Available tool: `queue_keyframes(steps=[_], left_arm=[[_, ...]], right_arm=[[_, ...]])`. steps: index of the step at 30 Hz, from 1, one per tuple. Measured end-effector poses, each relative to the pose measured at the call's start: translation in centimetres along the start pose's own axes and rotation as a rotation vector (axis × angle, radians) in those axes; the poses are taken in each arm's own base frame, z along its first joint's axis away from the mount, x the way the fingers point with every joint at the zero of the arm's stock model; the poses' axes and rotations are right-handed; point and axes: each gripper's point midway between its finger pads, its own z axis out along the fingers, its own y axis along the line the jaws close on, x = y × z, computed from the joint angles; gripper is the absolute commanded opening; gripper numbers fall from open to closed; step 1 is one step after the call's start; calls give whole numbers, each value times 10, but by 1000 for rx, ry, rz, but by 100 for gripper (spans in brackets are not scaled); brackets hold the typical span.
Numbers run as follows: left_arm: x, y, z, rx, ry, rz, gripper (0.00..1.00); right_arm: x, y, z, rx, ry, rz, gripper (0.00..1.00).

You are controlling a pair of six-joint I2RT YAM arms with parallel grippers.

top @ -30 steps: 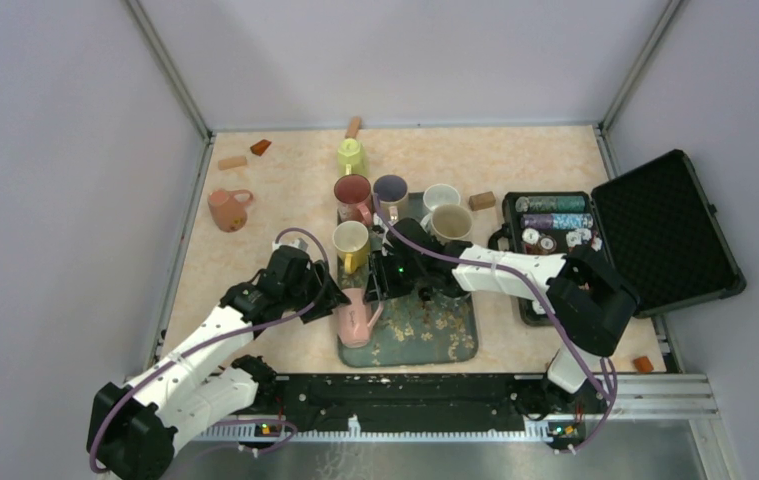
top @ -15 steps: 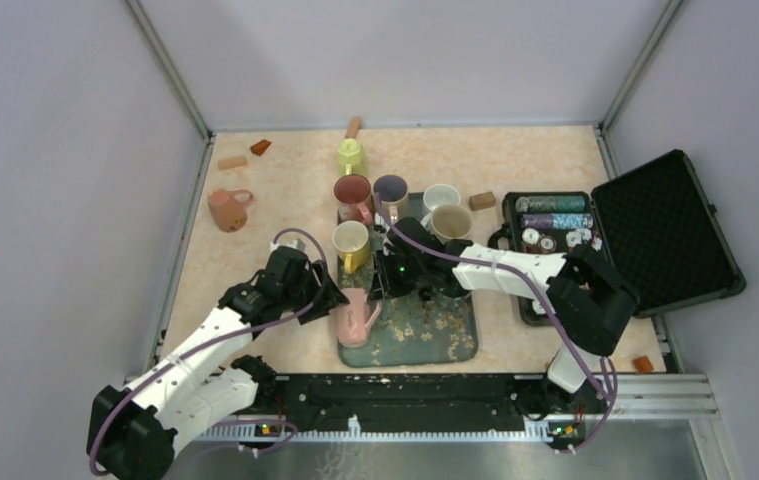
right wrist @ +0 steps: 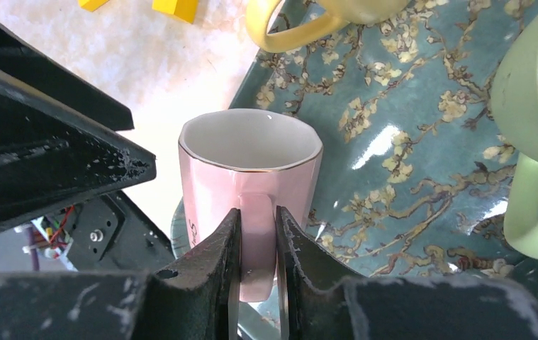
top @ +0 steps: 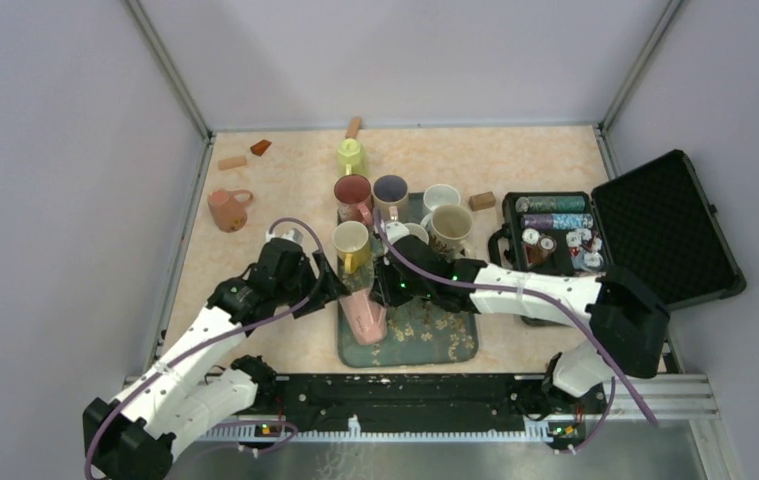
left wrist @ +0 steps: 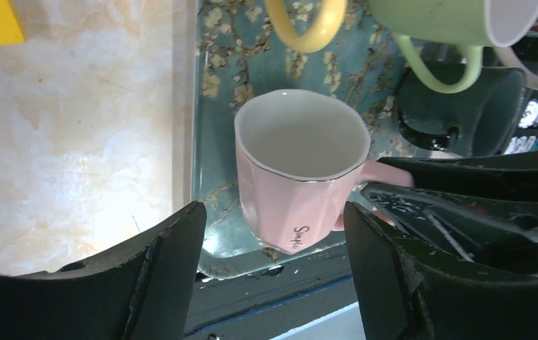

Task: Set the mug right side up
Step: Place the cup on the tray.

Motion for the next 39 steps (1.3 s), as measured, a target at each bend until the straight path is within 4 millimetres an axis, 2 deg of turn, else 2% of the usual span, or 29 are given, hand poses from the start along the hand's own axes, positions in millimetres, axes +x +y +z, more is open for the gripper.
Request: queue_keyframes(steps=[5, 12, 27, 39], left_arm=[[-5, -12, -9, 47, -16, 4, 81], [1, -20, -14, 91, 14, -5, 83], [11, -39, -30, 192, 65, -55, 87], [24, -37, -32, 220, 108, -99, 89]], right_arm=[[0, 5, -7, 29, -65, -68, 0], [-3, 4, -15, 59, -177, -144, 0], [-6, 9, -20, 80, -362, -261, 0], [-3, 11, -22, 69, -427, -296, 0]])
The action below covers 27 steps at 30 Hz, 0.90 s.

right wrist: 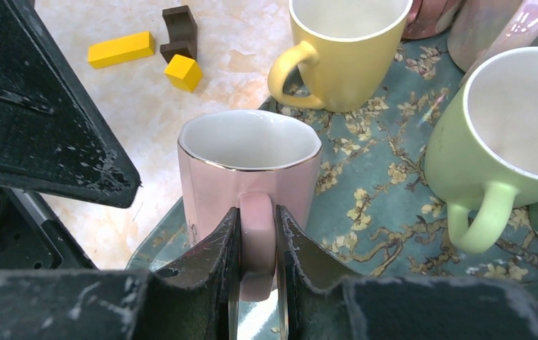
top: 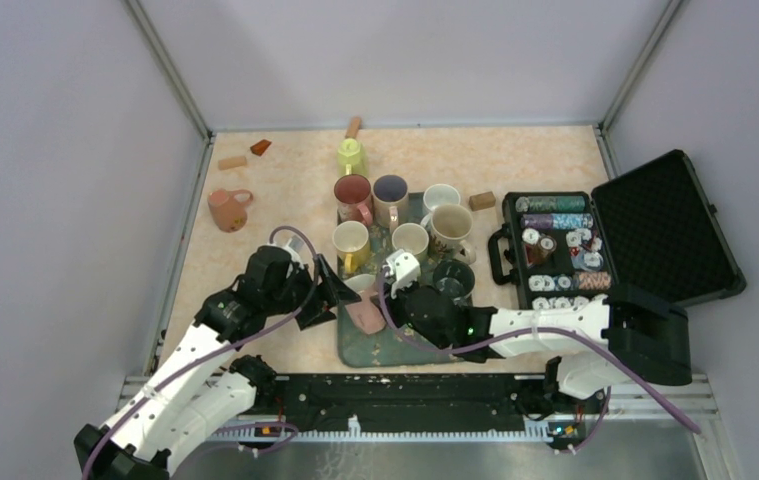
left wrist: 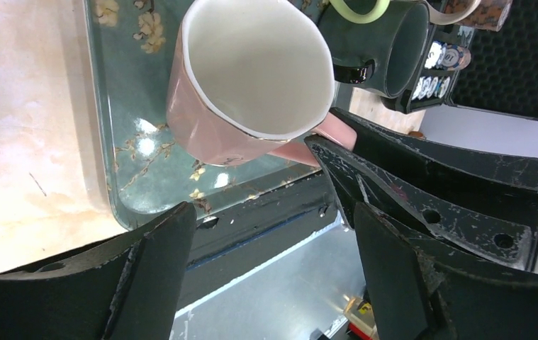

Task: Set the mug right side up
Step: Place the cup on the tray.

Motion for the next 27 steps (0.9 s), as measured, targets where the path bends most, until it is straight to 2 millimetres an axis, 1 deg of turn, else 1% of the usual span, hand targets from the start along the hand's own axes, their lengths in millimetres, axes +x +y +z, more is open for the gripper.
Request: queue_keyframes(steps=[11, 15, 21, 24, 27], left_arm=[[5, -3, -2, 33, 14, -32, 91], [9, -4, 2, 57, 33, -59, 91], [19, 4, 13, 65, 80, -130, 93], [19, 4, 14, 74, 78, -151, 95], [17, -1, 14, 94, 68, -157, 96]], right_arm=[[5, 3, -7, -25, -64, -34, 0], [8, 6, -13, -36, -98, -57, 0], [12, 10, -23, -45, -150, -109, 0], [14, 10, -27, -46, -167, -127, 0], [14, 13, -29, -40, -181, -146, 0]])
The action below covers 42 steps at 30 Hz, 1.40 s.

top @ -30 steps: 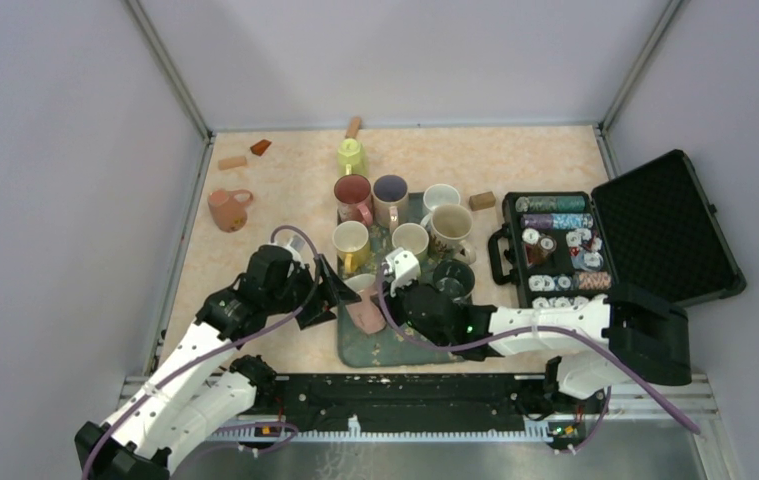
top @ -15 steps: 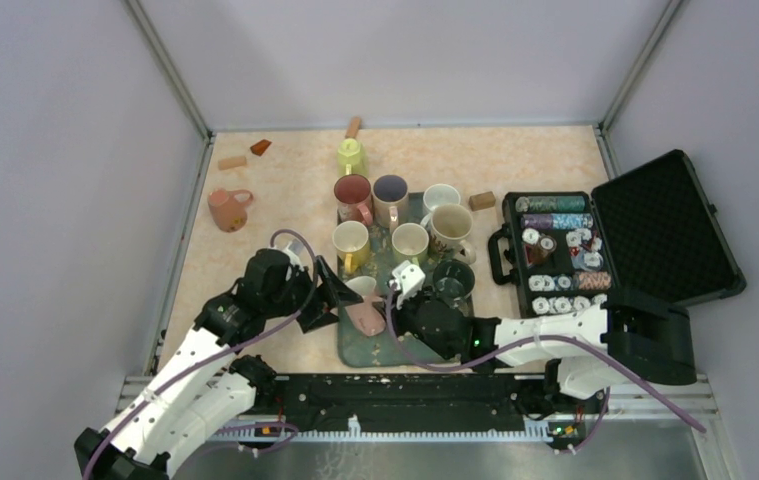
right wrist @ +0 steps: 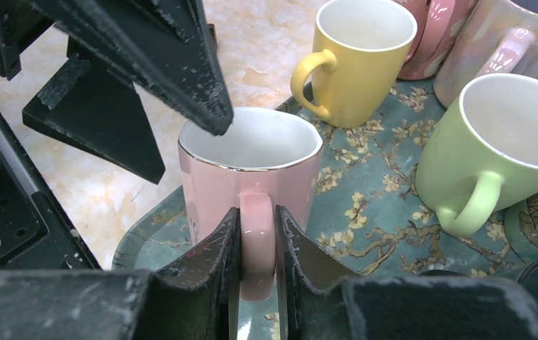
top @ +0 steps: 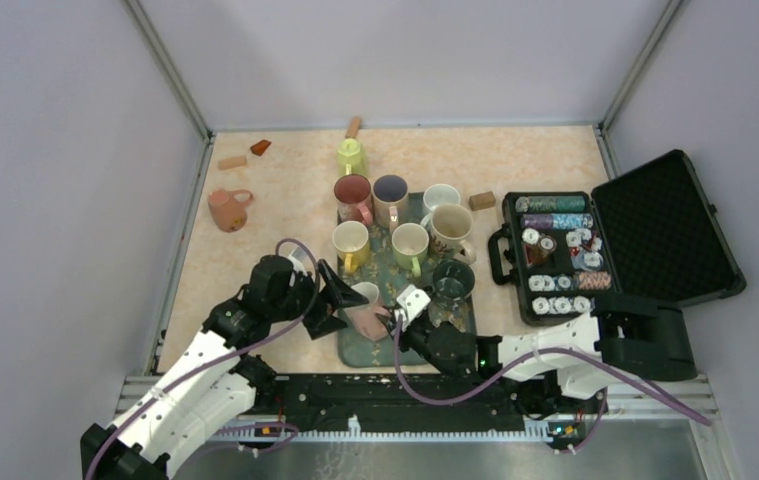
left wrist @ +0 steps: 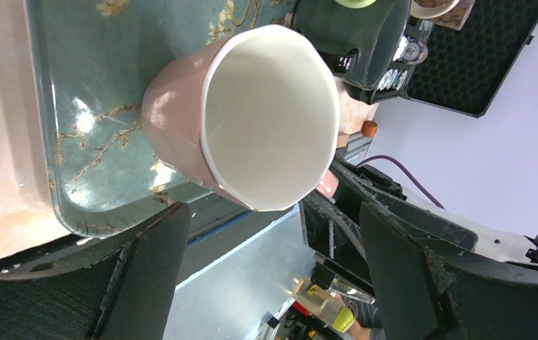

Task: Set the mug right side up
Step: Place the cup on the tray.

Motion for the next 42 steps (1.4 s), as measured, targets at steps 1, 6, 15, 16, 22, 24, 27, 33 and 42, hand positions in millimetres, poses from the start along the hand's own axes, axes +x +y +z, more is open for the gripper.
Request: queue_keyframes(steps=[1, 6, 15, 16, 22, 24, 27, 33, 42], left_arm=[[0, -1, 0, 4, -2, 0, 96], [-2, -6, 0, 22, -7, -4, 97], [-5, -6, 6, 14, -3, -8, 97], [-5, -5, 7, 12, -2, -9, 97], [-5, -6, 8, 16, -2, -7, 97], [-5, -7, 8, 17, -2, -7, 97], [-6, -7, 8, 19, -2, -6, 97], [-5, -6, 9, 15, 1, -9, 97], [-2, -2, 10, 13, 21, -17, 98]], right_arm=[[0, 1, 0, 3, -3, -6, 0], [2, 2, -1, 23, -24, -4, 3], [3, 3, -4, 55, -42, 6, 15], [4, 3, -4, 57, -42, 6, 17], [5, 6, -7, 59, -43, 5, 27], [7, 8, -9, 55, -39, 1, 29], [9, 10, -10, 50, -30, -2, 32], [14, 11, -12, 49, -13, -9, 37], [29, 9, -14, 54, 42, -29, 54]])
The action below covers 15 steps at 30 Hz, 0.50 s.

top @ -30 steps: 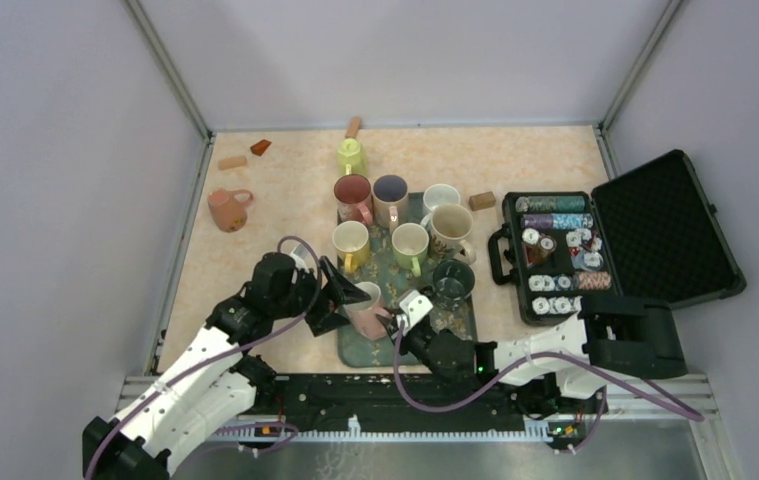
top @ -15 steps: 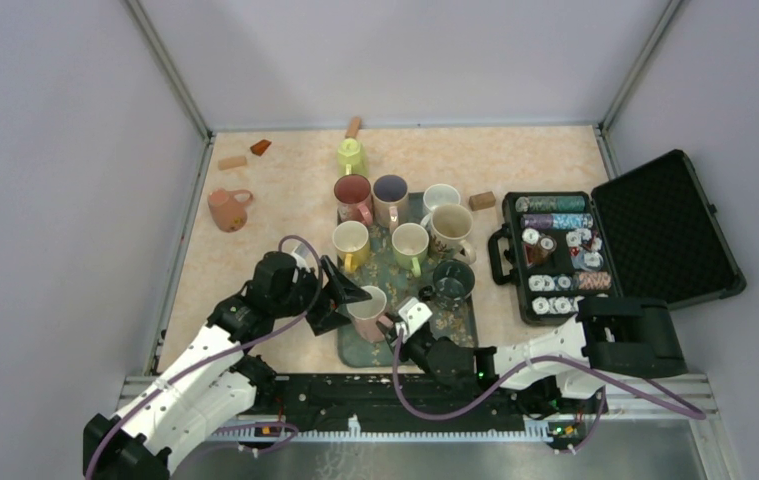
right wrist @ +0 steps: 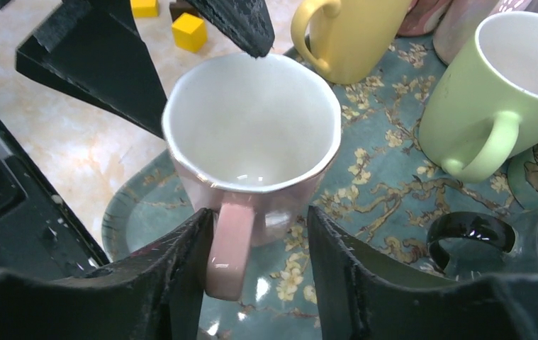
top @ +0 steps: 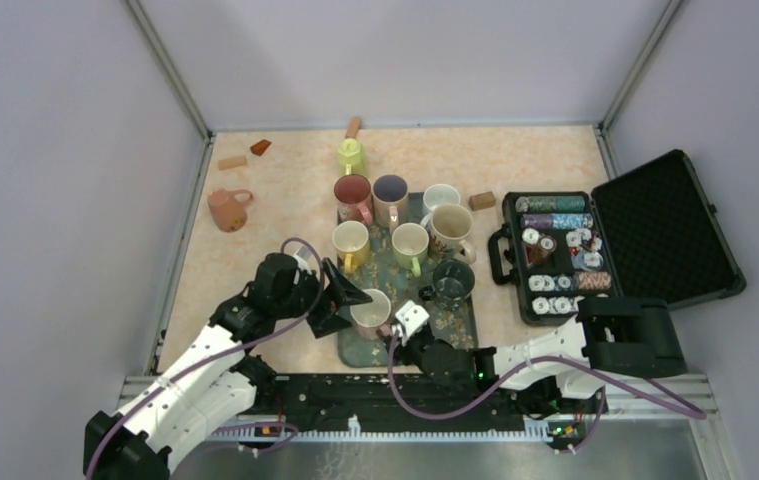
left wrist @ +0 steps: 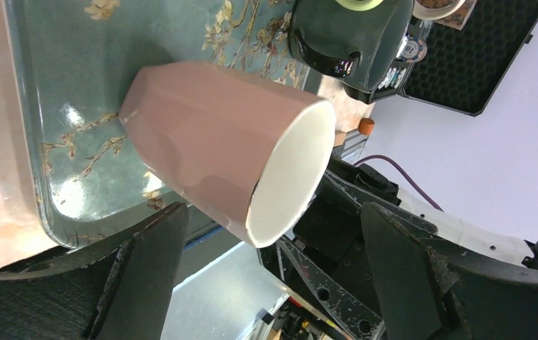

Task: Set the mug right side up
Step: Place the cup on the tray.

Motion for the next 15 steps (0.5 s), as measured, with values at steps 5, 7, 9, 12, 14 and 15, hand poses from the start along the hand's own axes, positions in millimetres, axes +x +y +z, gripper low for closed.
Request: queue_keyframes(steps=[5, 7, 9, 12, 14, 15], left_arm=[[1, 0, 1, 8, 5, -8, 98], [2, 1, 2, 13, 8, -15, 98], [2, 3, 4, 16, 12, -20, 98], [3, 6, 6, 20, 17, -28, 98], [3, 6, 7, 22, 17, -31, 98], [3, 6, 7, 25, 16, -32, 98]], right_arm=[[10, 0, 0, 7, 42, -16, 62], [12, 3, 4, 8, 55, -24, 63], [11, 7, 7, 9, 61, -25, 64], [12, 11, 12, 15, 69, -30, 65], [14, 10, 15, 25, 76, -27, 65], [15, 8, 16, 29, 80, -25, 65]])
